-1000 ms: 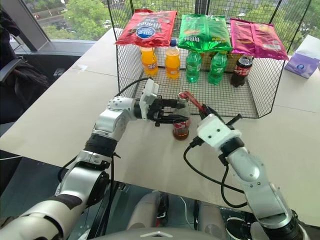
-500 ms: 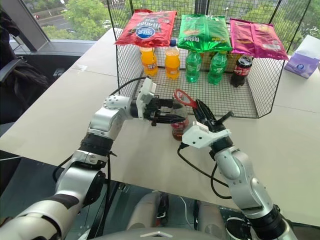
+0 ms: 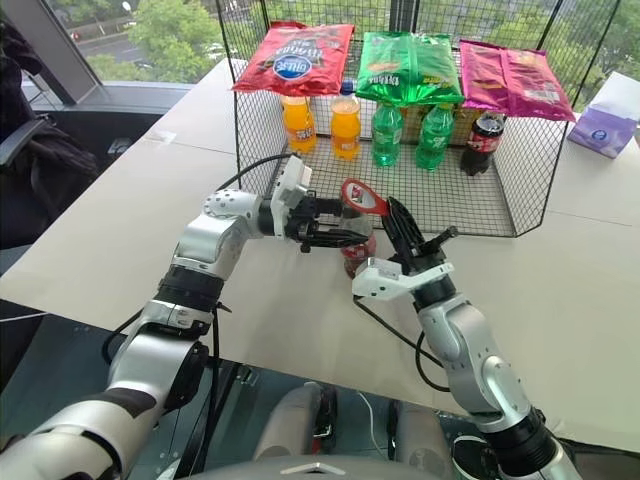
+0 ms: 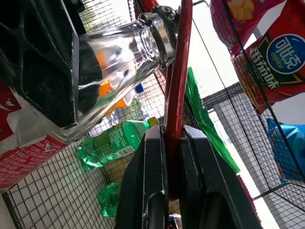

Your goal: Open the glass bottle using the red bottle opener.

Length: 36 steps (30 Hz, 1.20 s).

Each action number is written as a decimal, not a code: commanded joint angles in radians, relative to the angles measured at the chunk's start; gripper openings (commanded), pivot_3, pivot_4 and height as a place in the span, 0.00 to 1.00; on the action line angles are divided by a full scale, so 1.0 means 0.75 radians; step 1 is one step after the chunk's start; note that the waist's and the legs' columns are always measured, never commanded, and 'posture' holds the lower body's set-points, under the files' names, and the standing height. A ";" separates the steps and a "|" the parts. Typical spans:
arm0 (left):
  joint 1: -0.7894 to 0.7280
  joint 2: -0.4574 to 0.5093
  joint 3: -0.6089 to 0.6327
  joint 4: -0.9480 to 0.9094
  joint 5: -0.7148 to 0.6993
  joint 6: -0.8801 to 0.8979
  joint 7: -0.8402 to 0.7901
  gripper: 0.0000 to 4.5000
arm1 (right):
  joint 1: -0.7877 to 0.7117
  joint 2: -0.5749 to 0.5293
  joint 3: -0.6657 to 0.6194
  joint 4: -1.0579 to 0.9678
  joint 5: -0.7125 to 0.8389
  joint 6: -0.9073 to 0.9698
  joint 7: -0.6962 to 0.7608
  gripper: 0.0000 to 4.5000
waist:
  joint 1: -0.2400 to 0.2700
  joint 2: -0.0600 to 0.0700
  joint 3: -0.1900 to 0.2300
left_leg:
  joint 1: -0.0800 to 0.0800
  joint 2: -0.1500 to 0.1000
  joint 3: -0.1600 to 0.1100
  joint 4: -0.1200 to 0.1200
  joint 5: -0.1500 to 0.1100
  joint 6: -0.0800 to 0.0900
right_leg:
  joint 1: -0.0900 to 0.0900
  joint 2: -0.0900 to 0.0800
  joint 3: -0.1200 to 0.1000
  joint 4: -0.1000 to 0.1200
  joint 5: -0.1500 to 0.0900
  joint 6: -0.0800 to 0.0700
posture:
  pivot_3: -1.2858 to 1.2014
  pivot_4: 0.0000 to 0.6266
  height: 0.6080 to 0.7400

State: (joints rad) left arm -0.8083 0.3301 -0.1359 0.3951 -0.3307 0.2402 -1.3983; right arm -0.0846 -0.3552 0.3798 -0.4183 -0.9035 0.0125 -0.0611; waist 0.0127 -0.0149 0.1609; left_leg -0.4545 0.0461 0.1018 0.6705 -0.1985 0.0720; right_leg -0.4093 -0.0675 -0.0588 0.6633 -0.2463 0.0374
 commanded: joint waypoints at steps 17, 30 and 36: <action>-0.054 -0.036 -0.049 0.006 0.005 -0.061 -0.059 0.49 | -0.091 -0.422 -0.169 -0.127 0.117 -0.130 0.548 0.00 | -0.001 0.000 -0.001 | 0.003 0.000 0.001 -0.001 -0.003 0.005 | 0.001 -0.001 0.001 0.000 0.000 0.000 | 0.52 0.24 1.00; -0.025 -0.040 -0.034 0.009 -0.002 -0.096 -0.054 0.49 | -0.351 -0.341 -0.315 -0.214 0.297 0.019 0.745 0.00 | 0.001 -0.001 0.000 | 0.001 0.000 0.001 -0.002 -0.003 0.006 | 0.000 -0.001 0.001 0.000 0.002 -0.003 | 0.52 0.24 1.00; -0.018 -0.032 -0.021 -0.005 -0.013 -0.092 -0.042 0.49 | -0.274 -0.070 -0.527 -0.434 0.468 0.527 0.838 0.00 | 0.005 0.000 0.001 | -0.006 -0.001 0.000 -0.001 0.000 0.001 | -0.004 -0.001 -0.001 -0.001 0.005 -0.001 | 0.52 0.24 1.00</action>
State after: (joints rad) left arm -0.8237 0.3063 -0.1600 0.4212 -0.3233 0.1698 -1.4256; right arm -0.3102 -0.4480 0.0508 -0.6514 -0.6017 0.2707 0.5446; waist 0.0165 -0.0153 0.1613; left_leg -0.4592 0.0452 0.1012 0.6695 -0.1985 0.0725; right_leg -0.4120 -0.0683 -0.0600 0.6628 -0.2426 0.0366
